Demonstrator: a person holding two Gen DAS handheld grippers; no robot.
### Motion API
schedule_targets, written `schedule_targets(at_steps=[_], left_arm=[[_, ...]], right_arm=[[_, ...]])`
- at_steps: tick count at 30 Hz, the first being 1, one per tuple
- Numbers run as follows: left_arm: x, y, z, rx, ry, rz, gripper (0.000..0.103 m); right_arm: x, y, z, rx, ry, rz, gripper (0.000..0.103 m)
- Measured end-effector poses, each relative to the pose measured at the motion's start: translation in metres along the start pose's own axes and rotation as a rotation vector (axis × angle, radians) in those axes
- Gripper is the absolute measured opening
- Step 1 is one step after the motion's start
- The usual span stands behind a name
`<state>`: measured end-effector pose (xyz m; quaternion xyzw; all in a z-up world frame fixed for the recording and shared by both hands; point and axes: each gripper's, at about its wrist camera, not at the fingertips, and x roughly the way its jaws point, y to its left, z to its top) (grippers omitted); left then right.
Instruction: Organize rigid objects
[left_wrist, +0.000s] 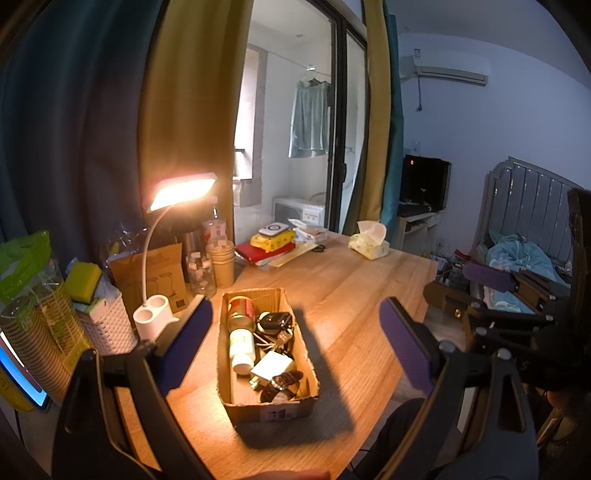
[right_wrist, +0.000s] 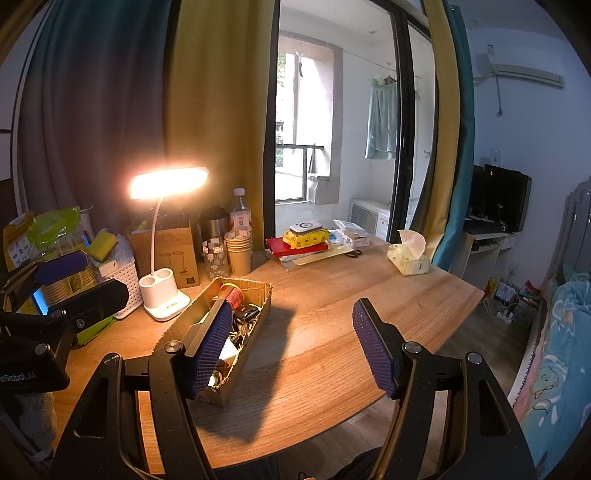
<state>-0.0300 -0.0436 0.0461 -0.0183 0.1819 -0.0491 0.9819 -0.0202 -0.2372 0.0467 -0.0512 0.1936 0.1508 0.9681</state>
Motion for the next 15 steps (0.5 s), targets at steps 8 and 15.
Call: schedule_targets(at_steps=[8,15], left_arm=[[-0.0001,-0.0005,-0.0003,0.000,-0.001,0.000,0.093],[-0.0001,-0.0015,0.0006,0.005,-0.003,0.002,0.093]], right_arm=[[0.0000,0.0002,0.0000,0.001,-0.001,0.000,0.071],[-0.0001,0.0008,0.0001,0.001,0.000,0.000,0.071]])
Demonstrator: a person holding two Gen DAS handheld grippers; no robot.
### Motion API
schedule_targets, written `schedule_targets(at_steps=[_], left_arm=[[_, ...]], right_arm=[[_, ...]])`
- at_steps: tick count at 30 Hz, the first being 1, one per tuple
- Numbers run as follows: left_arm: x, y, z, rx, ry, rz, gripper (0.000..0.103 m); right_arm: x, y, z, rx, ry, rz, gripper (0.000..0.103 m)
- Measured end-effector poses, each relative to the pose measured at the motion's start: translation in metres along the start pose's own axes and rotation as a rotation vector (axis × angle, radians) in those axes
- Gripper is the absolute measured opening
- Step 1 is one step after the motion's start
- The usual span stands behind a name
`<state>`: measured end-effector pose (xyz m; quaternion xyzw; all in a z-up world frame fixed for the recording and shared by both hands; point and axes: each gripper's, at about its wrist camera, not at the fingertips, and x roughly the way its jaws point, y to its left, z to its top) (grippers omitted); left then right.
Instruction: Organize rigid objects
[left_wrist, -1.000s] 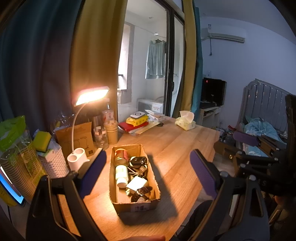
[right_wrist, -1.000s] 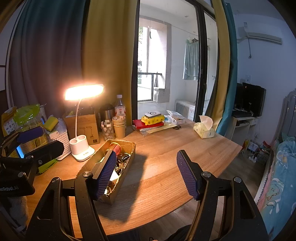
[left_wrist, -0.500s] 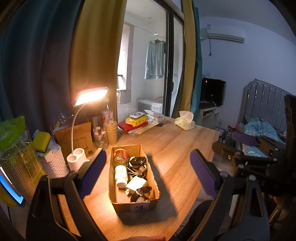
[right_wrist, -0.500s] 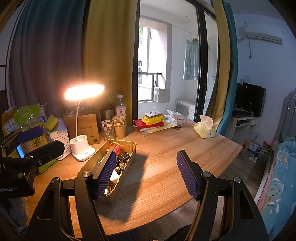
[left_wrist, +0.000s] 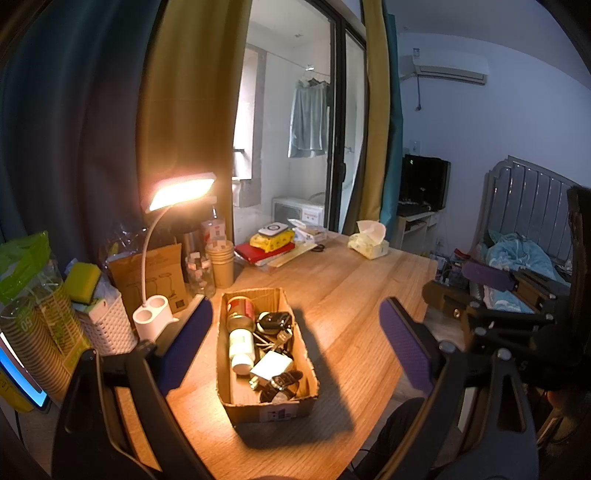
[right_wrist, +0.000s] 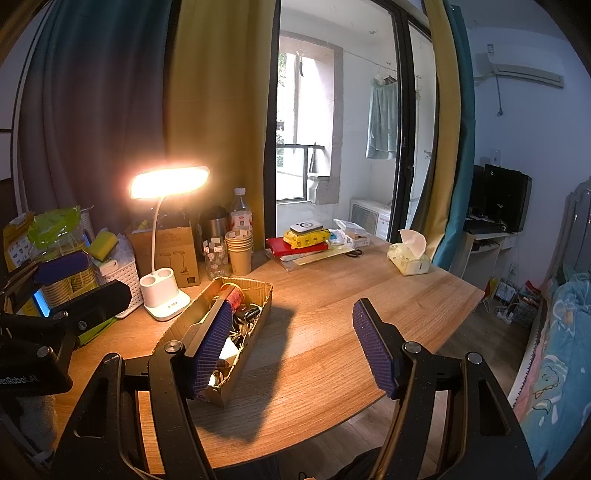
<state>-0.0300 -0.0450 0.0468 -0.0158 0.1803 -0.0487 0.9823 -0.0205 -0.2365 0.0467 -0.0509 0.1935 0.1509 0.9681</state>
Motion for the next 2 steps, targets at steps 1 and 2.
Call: schedule_targets(at_steps=[1,2], left_arm=[[-0.0002,-0.0009,0.0004,0.006,-0.004,0.001,0.093],[-0.0002,-0.0018,0.0008,0.011,-0.007,0.002,0.093]], right_arm=[[0.0000,0.0000,-0.0001,0.000,0.000,0.000,0.071],[0.0000,0.0000,-0.0002,0.001,0.001,-0.001,0.071]])
